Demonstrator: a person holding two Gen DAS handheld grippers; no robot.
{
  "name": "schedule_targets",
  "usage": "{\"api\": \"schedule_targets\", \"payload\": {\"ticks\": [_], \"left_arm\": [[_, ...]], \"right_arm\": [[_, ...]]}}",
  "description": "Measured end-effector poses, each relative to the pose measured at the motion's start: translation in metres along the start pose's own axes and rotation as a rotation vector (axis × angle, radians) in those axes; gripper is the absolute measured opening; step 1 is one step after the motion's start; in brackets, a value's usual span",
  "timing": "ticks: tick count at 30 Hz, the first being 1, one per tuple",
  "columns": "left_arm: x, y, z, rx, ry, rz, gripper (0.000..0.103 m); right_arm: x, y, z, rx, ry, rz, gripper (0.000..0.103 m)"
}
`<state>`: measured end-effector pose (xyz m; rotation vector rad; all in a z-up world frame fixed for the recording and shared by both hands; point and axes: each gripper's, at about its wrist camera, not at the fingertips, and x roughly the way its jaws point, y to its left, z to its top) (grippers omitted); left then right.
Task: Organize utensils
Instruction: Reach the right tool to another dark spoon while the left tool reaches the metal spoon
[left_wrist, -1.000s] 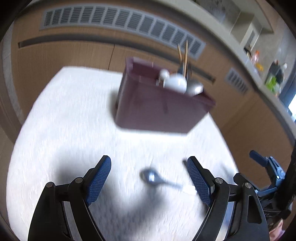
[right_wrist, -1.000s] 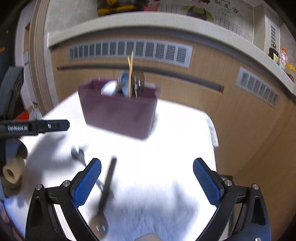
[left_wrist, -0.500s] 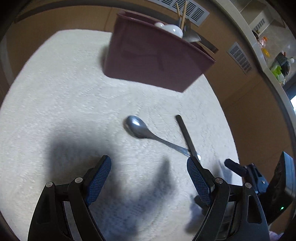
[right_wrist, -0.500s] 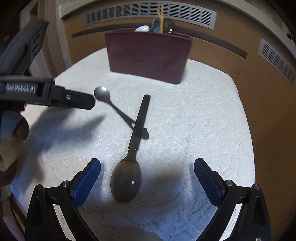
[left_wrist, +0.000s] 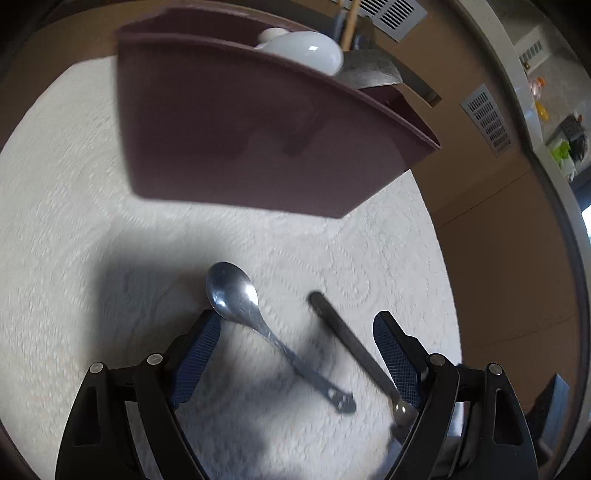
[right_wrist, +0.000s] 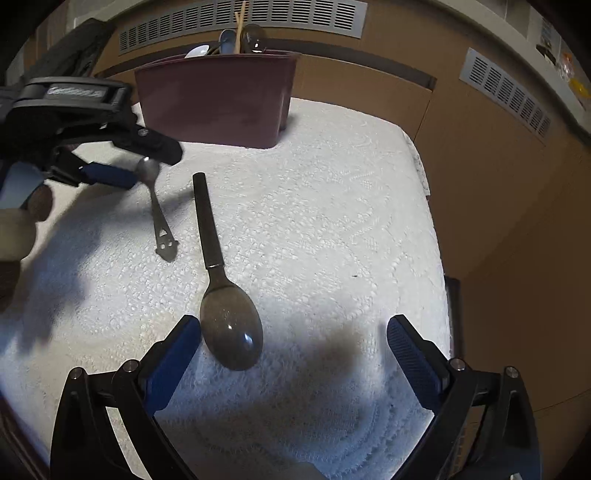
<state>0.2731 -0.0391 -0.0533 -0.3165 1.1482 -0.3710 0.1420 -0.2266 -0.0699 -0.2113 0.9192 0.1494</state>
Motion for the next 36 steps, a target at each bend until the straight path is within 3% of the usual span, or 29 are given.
{"api": "schedule_targets", "payload": {"ticks": [4,9,15,19,21,24,26,27,30,36], "left_arm": [[0.014,-0.021,0.001,0.139,-0.034,0.138,0.083],[0.016,-0.040,-0.028,0.351,-0.102,0.286,0.083],[-0.008,-0.020,-0.055,0.446,-0.102,0.392,0.086],[-0.027,0.004,-0.060,0.459,-0.124,0.513,0.088],[-0.035,0.016,-0.057,0.422,-0.118,0.492,0.088],[-0.037,0.018,-0.054,0.388,-0.092,0.346,0.086],[-0.032,0.009,-0.047,0.419,-0.092,0.291,0.081],[-0.028,0.003,-0.044,0.449,-0.088,0.279,0.073],[-0.013,-0.013,-0.031,0.538,-0.061,0.264,0.064],[0.016,-0.020,0.000,0.585,0.042,0.240,0.062]], "right_arm": [[-0.003,0.003,-0.001,-0.009,-0.014,0.008,0.100],[-0.001,0.001,0.000,-0.005,-0.012,0.020,0.100],[0.001,0.000,0.001,-0.002,-0.003,0.026,0.100],[0.001,0.001,0.001,-0.002,-0.004,0.021,0.100],[0.000,0.002,0.001,-0.001,-0.005,0.019,0.100],[0.002,0.003,0.002,-0.004,0.005,0.024,0.100],[0.003,0.004,0.003,-0.007,0.011,0.022,0.100],[0.003,0.003,0.003,-0.007,0.012,0.022,0.100],[0.002,0.004,0.003,-0.007,0.012,0.020,0.100],[0.006,0.001,0.005,-0.005,0.029,0.048,0.102]]}}
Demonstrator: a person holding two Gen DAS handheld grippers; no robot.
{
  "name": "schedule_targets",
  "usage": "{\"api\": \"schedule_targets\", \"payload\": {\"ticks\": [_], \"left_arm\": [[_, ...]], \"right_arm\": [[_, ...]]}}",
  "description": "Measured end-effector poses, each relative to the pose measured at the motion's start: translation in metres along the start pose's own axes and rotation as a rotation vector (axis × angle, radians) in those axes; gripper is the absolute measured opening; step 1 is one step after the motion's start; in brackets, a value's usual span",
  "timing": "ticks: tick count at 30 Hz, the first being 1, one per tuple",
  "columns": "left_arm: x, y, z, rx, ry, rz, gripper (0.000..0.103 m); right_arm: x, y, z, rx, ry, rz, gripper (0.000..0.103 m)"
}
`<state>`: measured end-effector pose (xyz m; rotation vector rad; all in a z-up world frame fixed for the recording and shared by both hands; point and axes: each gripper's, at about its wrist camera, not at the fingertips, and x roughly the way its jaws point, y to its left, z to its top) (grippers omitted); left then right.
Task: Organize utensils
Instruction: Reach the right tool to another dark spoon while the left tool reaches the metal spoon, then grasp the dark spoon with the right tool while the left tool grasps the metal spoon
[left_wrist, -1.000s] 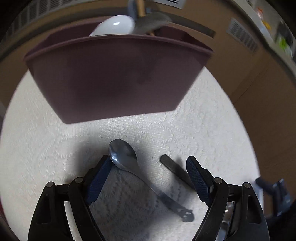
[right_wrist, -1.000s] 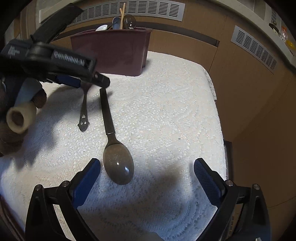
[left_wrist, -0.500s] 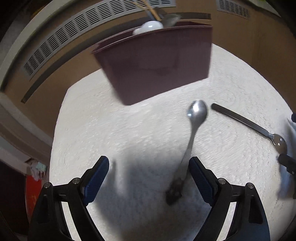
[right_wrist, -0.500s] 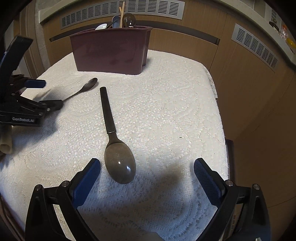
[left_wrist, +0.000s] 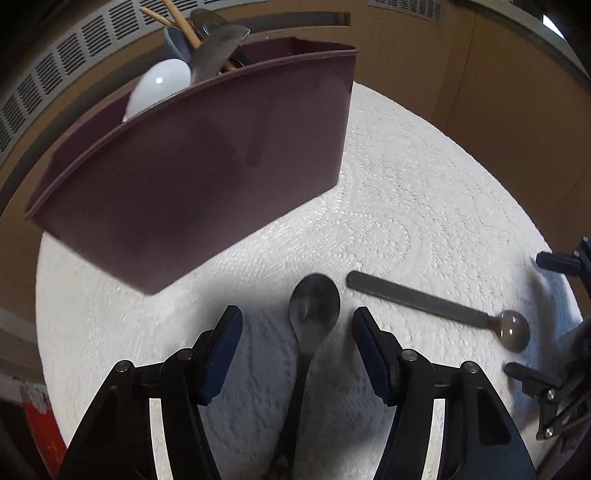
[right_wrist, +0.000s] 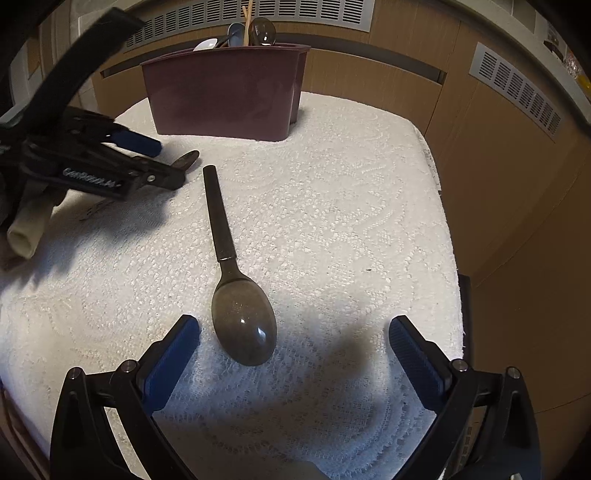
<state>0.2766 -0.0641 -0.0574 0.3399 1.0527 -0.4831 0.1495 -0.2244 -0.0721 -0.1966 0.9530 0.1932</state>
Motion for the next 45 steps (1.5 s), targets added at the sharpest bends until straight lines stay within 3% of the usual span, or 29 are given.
{"api": "schedule_targets", "payload": {"ticks": [4,6,11,17,20,22,27,28,30,32,36,40,45], "left_arm": [[0.006,0.008,0.008,-0.019,-0.001,-0.031,0.046],[0.005,0.001,0.008,-0.012,-0.018,-0.039,0.030],[-0.011,0.001,-0.020,-0.072,-0.057,-0.033,0.030],[-0.034,0.027,-0.070,-0.337,-0.101,0.020,0.030],[-0.049,0.037,-0.101,-0.409,-0.117,0.009,0.030],[-0.053,0.038,-0.112,-0.418,-0.127,-0.007,0.030],[-0.065,0.026,-0.122,-0.404,-0.138,-0.022,0.030],[-0.063,0.026,-0.121,-0.407,-0.137,-0.028,0.030],[-0.060,0.027,-0.121,-0.417,-0.135,-0.043,0.031],[-0.059,0.024,-0.118,-0.416,-0.132,-0.054,0.031],[-0.060,0.023,-0.121,-0.404,-0.131,-0.061,0.034],[-0.061,0.019,-0.120,-0.400,-0.136,-0.064,0.040],[-0.060,0.017,-0.118,-0.397,-0.135,-0.071,0.042]], "right_arm": [[0.006,-0.008,0.002,0.030,0.032,0.060,0.103],[0.008,-0.010,0.003,0.035,0.037,0.071,0.103],[0.009,-0.010,0.003,0.048,0.055,0.075,0.103],[0.011,-0.007,0.006,0.013,0.067,0.081,0.103],[0.008,-0.008,0.003,-0.001,0.064,0.092,0.101],[0.001,-0.005,-0.001,0.004,0.046,0.063,0.096],[-0.010,0.016,-0.004,-0.041,-0.004,0.031,0.062],[-0.009,0.020,-0.001,-0.045,-0.002,0.038,0.059],[-0.007,0.026,0.005,-0.051,0.011,0.068,0.030],[-0.011,0.033,0.013,-0.086,0.020,0.059,0.030],[-0.042,0.040,0.024,-0.149,-0.072,0.008,0.030],[-0.080,0.031,0.040,-0.122,-0.187,-0.017,0.030],[-0.100,0.016,0.068,-0.053,-0.268,0.030,0.029]]}}
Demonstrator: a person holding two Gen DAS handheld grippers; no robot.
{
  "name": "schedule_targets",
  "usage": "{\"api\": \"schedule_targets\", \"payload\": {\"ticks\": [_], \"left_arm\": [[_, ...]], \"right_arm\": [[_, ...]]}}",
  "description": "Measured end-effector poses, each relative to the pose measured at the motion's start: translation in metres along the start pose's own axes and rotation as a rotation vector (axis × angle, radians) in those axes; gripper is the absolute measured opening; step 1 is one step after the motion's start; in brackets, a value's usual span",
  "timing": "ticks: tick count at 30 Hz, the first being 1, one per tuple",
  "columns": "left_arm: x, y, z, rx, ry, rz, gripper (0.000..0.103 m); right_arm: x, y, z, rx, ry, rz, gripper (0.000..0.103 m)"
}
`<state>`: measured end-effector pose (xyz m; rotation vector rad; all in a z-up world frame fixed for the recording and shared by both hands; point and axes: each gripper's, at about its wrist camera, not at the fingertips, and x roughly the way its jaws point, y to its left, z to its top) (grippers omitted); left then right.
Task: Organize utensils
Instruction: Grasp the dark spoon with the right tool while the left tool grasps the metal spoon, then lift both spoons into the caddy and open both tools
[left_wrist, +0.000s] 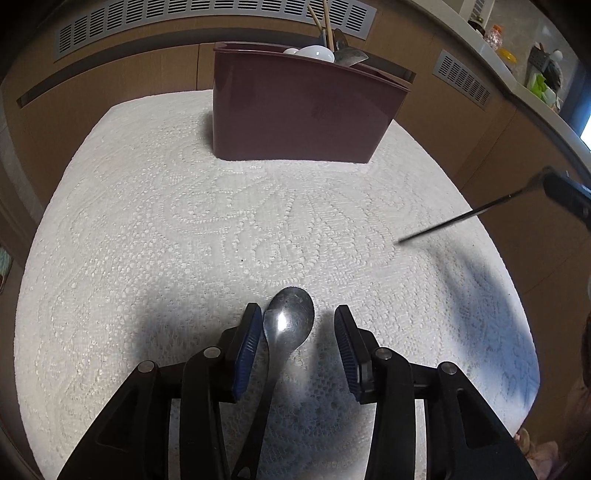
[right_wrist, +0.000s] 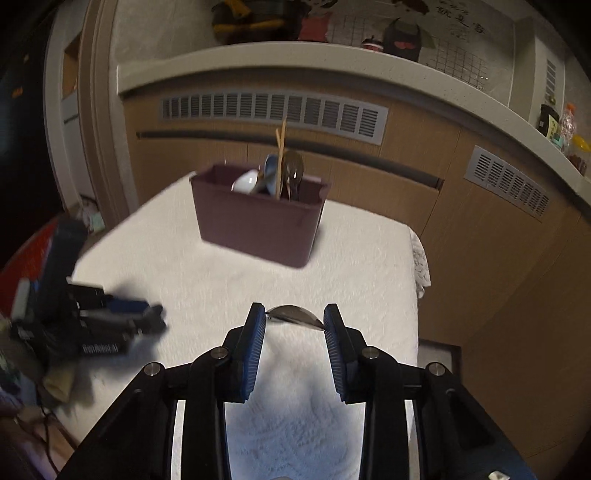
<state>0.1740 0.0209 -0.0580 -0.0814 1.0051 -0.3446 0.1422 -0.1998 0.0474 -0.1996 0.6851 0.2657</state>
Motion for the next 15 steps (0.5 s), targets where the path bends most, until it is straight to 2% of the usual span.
{"api": "schedule_targets", "payload": {"ticks": [6,7,8,15], "left_arm": [[0.002,0.003,0.007,0.028,0.045,-0.031,0.042],[0.004,0.003,0.010,0.036,0.059,-0.036,0.042],[0.005,0.003,0.013,0.042,0.069,-0.036,0.042],[0.017,-0.016,0.024,0.179,0.115,0.045,0.042]], "right_arm": [[0.018,-0.003,0.015,0.041,-0.030,-0.005,0.029],[0.019,-0.003,0.018,0.046,-0.034,0.000,0.025],[0.021,-0.004,0.019,0.050,-0.034,0.011,0.010],[0.035,0.002,0.024,0.050,-0.029,0.046,0.009]]}}
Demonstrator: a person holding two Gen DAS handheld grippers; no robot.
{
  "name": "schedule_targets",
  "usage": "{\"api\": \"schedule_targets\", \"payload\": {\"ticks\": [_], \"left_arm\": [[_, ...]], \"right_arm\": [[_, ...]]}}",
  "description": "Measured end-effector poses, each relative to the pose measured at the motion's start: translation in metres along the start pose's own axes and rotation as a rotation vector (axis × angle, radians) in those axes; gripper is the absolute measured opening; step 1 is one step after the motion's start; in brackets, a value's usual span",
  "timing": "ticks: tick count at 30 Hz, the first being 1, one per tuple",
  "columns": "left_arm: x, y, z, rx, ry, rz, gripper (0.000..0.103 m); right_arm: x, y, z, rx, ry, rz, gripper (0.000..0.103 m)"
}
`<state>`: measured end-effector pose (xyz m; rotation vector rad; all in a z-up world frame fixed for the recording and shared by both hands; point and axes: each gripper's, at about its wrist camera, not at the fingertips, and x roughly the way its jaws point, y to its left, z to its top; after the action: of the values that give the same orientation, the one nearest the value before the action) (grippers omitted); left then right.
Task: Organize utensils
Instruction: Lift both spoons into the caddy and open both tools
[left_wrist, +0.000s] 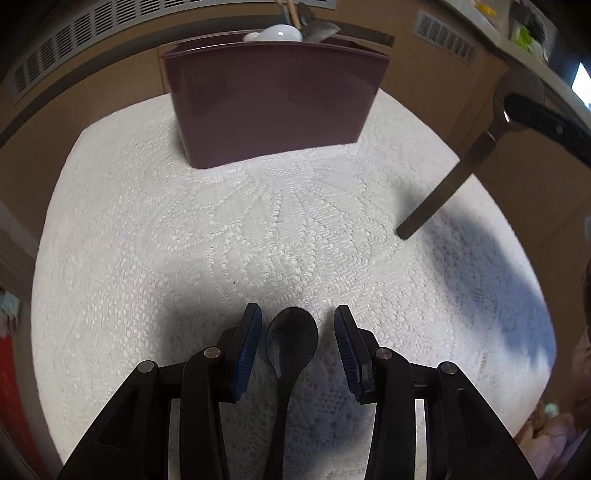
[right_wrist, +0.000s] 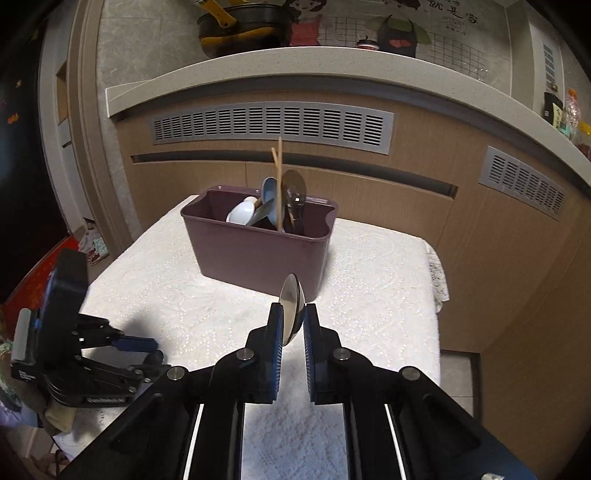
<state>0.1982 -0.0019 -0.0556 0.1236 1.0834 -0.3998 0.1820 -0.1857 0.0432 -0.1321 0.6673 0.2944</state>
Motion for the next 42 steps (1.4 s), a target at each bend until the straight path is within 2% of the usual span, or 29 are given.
{"api": "schedule_targets", "payload": {"ticks": [5,8,9,12,19,23,27,29,32,36,42], "left_arm": [[-0.003,-0.009,-0.010,0.060,0.010,0.039,0.042],[-0.007,-0.010,-0.016,0.051,-0.015,0.046,0.029],[-0.009,-0.009,-0.017,0.045,-0.024,0.041,0.029],[-0.024,-0.007,-0.023,0.003,-0.072,0.001,0.029],[-0.066,0.002,-0.015,-0.073,-0.228,-0.018,0.029],[-0.119,0.004,0.026,-0.072,-0.410,-0.033,0.029],[-0.183,-0.001,0.080,-0.027,-0.626,-0.037,0.029],[-0.203,0.000,0.105,-0.018,-0.697,-0.033,0.029],[-0.216,0.011,0.141,-0.036,-0.735,-0.065,0.029],[-0.209,0.026,0.177,-0.060,-0.736,-0.062,0.029],[-0.197,0.044,0.184,-0.083,-0.707,-0.065,0.029]], "right_arm": [[0.002,0.001,0.000,0.007,-0.009,0.026,0.007],[0.000,0.001,0.003,0.014,-0.019,0.036,0.005],[-0.002,0.002,0.004,0.012,-0.021,0.039,0.005],[-0.009,0.004,0.006,0.003,-0.035,0.032,0.005],[-0.015,0.000,0.007,0.014,-0.035,0.010,0.005],[-0.025,-0.005,0.019,0.032,-0.082,0.011,0.005],[-0.064,-0.011,0.064,0.015,-0.231,-0.016,0.005],[-0.082,-0.014,0.089,0.011,-0.299,-0.023,0.005],[-0.097,-0.018,0.124,0.012,-0.359,-0.024,0.005],[-0.093,-0.019,0.153,-0.013,-0.374,-0.049,0.005],[-0.061,-0.019,0.165,-0.029,-0.318,-0.058,0.005]]}}
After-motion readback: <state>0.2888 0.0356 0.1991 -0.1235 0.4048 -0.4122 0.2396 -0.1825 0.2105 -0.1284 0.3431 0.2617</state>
